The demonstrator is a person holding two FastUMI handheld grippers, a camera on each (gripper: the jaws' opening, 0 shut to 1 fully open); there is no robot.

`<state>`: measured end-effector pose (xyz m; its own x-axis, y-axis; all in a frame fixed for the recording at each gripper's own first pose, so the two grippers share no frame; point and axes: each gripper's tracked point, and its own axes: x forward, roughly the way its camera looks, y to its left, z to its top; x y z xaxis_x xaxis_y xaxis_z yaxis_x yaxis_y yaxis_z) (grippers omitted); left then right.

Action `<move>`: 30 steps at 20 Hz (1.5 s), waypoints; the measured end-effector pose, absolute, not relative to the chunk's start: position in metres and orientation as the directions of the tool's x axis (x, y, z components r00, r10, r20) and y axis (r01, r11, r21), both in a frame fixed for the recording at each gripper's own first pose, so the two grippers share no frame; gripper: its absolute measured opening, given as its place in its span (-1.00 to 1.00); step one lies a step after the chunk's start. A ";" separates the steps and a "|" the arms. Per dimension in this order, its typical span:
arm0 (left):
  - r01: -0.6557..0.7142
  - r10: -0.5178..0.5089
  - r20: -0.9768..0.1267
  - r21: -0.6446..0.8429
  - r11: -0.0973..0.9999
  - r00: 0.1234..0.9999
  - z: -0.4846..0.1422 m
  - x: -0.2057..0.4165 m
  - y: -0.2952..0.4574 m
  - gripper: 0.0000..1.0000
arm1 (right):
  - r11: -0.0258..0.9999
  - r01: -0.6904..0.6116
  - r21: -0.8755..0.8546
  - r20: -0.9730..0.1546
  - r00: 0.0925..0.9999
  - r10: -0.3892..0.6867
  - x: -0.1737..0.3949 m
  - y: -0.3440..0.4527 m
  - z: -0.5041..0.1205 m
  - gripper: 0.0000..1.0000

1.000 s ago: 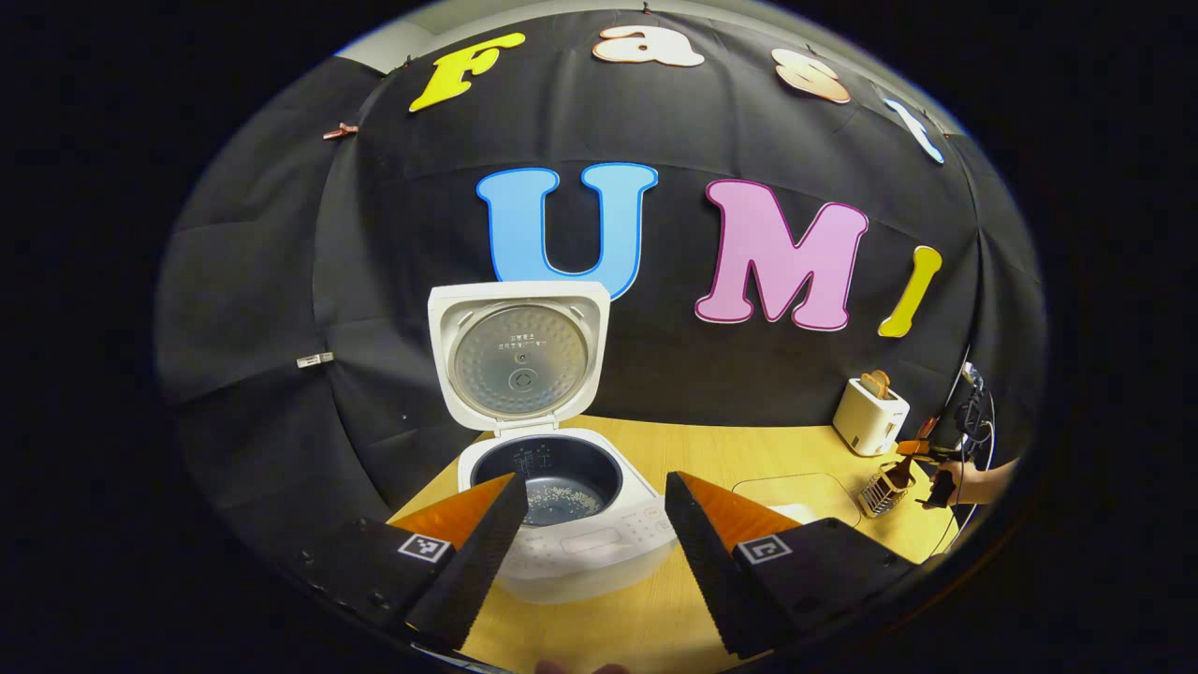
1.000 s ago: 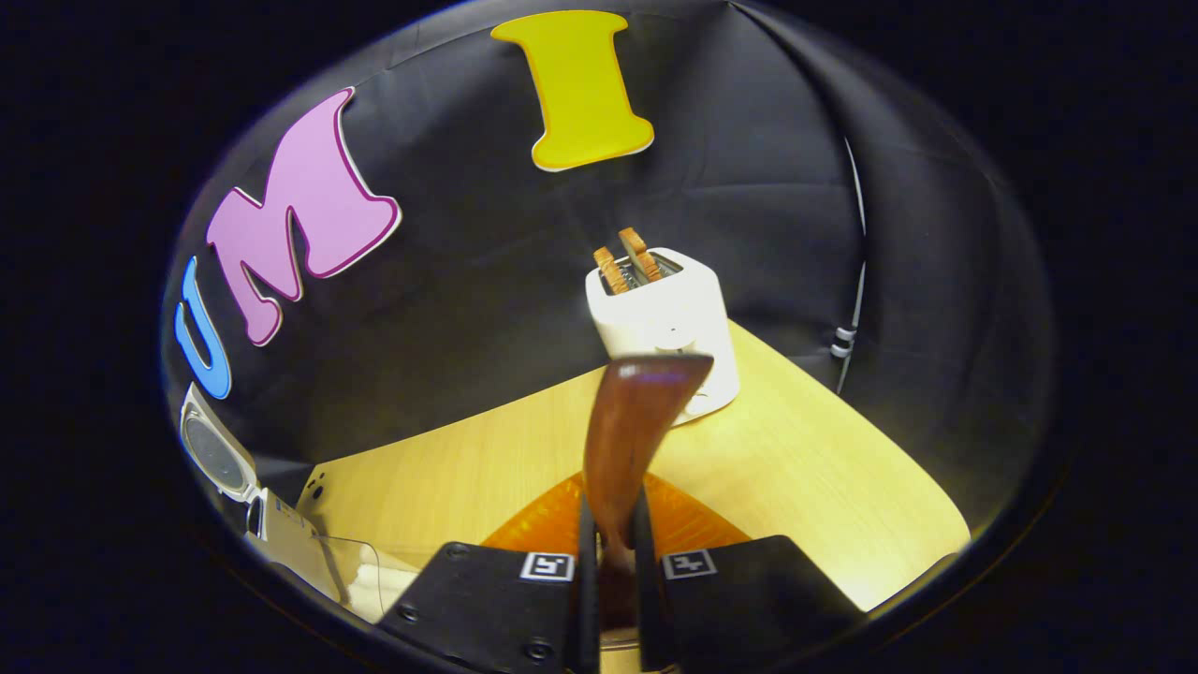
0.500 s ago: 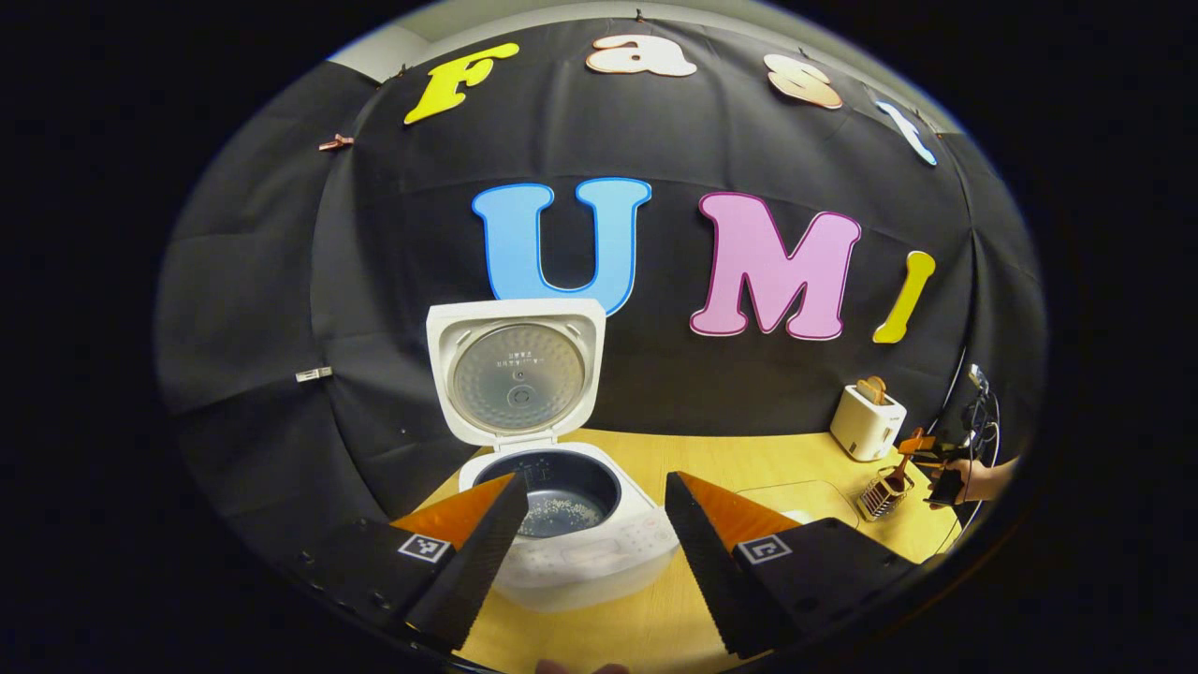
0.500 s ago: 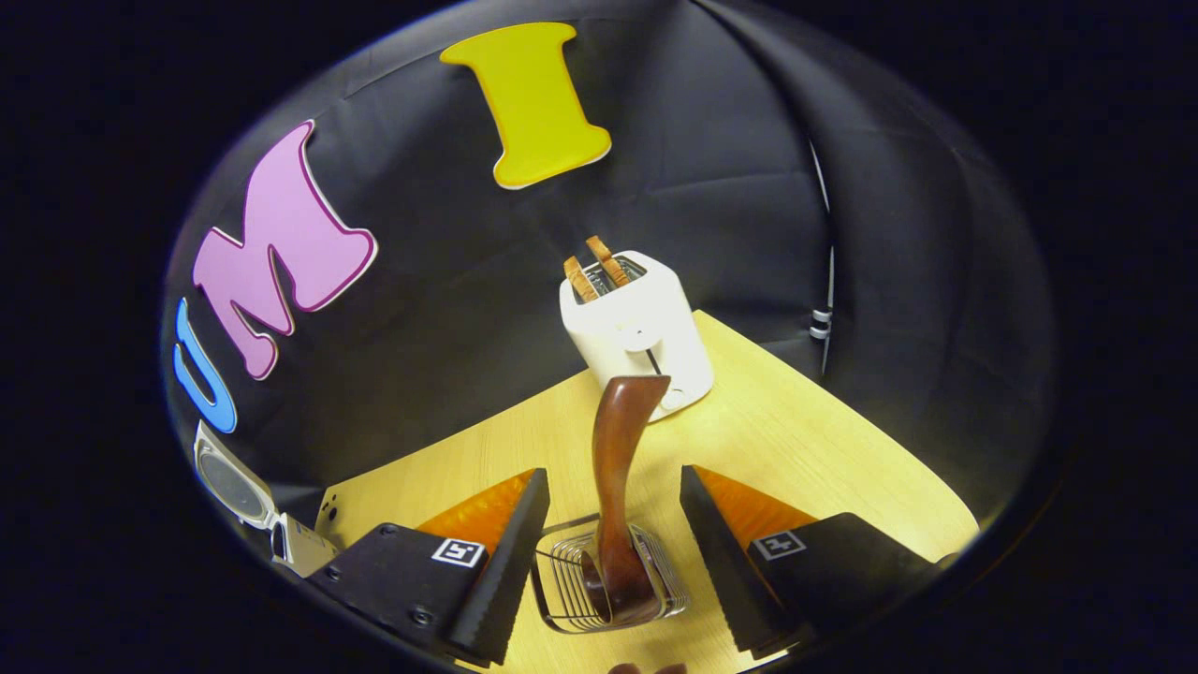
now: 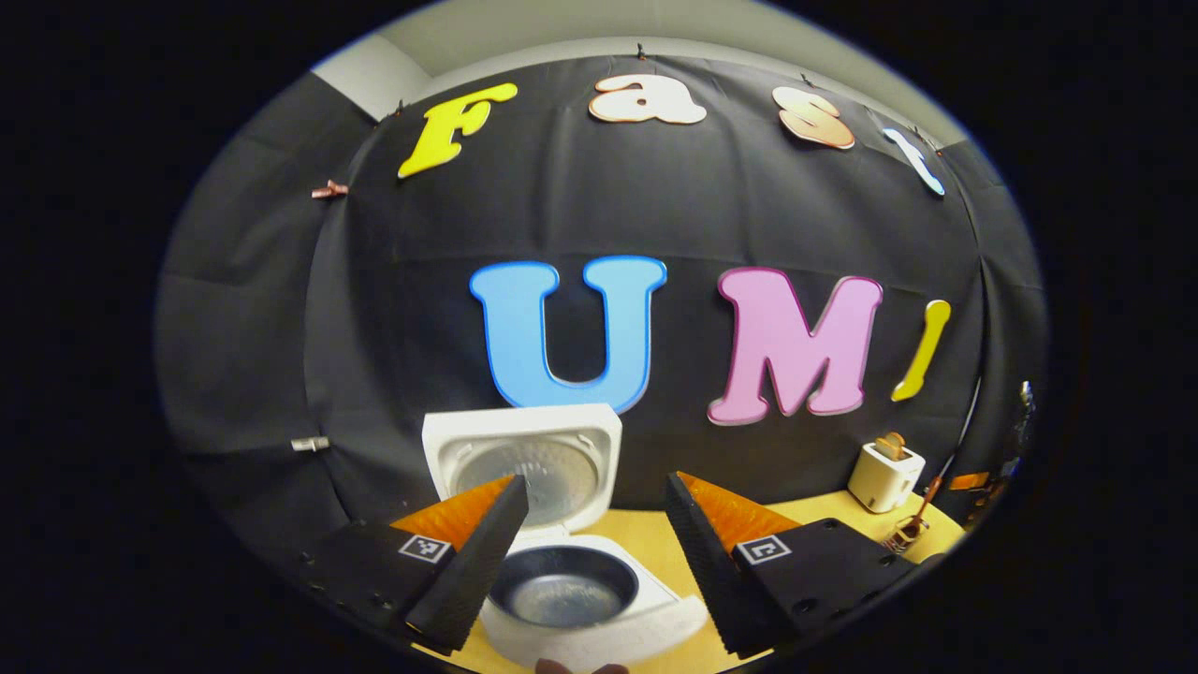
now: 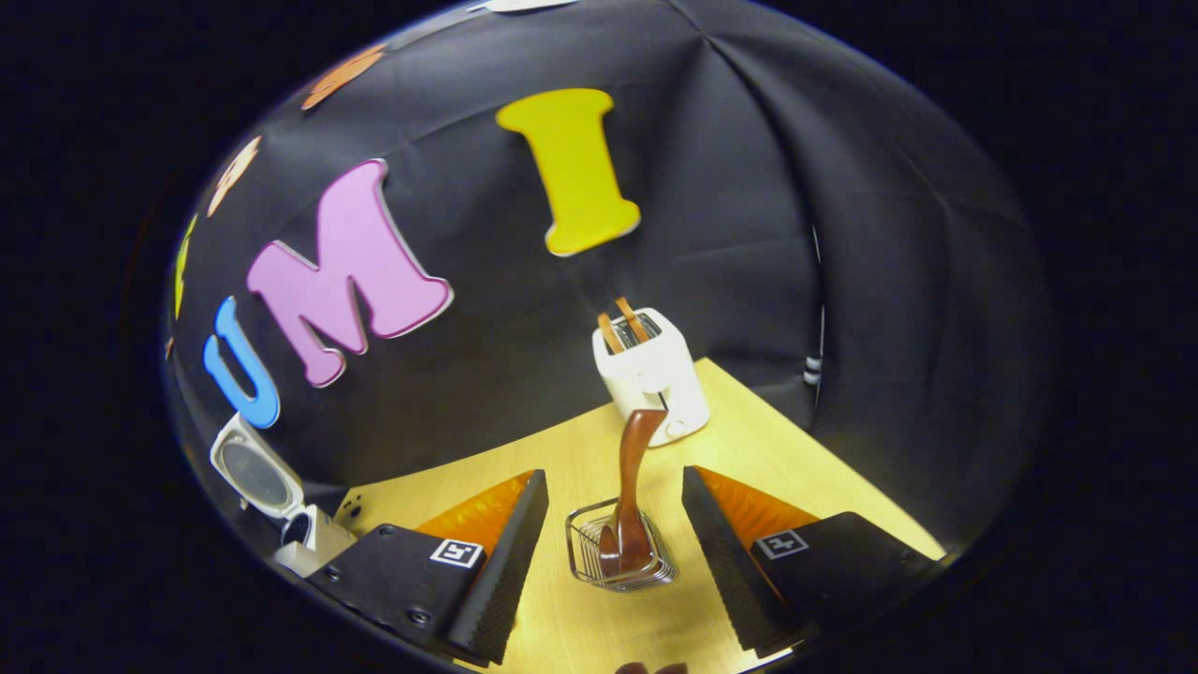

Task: Close the left gripper, press the button to open the rice cooker; take a wooden spoon from the chopstick holder with the right hand, scoop a spoonful of rice and pour it into the rice cooker, then put the wooden spoon back into the chopstick holder.

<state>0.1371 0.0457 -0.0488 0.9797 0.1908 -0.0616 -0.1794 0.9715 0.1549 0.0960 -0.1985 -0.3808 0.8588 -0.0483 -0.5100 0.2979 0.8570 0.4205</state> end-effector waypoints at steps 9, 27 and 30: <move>-0.336 0.345 -0.026 0.175 0.926 0.938 -0.006 0.250 0.121 0.90 | 0.952 0.087 0.293 -0.433 0.900 0.051 0.048 -0.145 -0.301 0.94; -0.401 0.427 -0.247 0.151 0.904 0.870 -0.086 0.299 0.152 0.96 | 0.969 -0.036 0.246 -0.390 0.911 0.133 0.051 -0.117 -0.272 0.94; -0.394 0.418 -0.245 0.142 0.908 0.875 -0.094 0.271 0.133 0.97 | 0.966 -0.034 0.256 -0.391 0.910 0.136 0.054 -0.115 -0.274 0.94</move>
<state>0.2708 0.1334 -0.0941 0.8746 0.4182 -0.2452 -0.3942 0.9079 0.1422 0.0543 -0.1155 -0.2737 0.9101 0.1362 -0.3914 -0.0345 0.9660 0.2561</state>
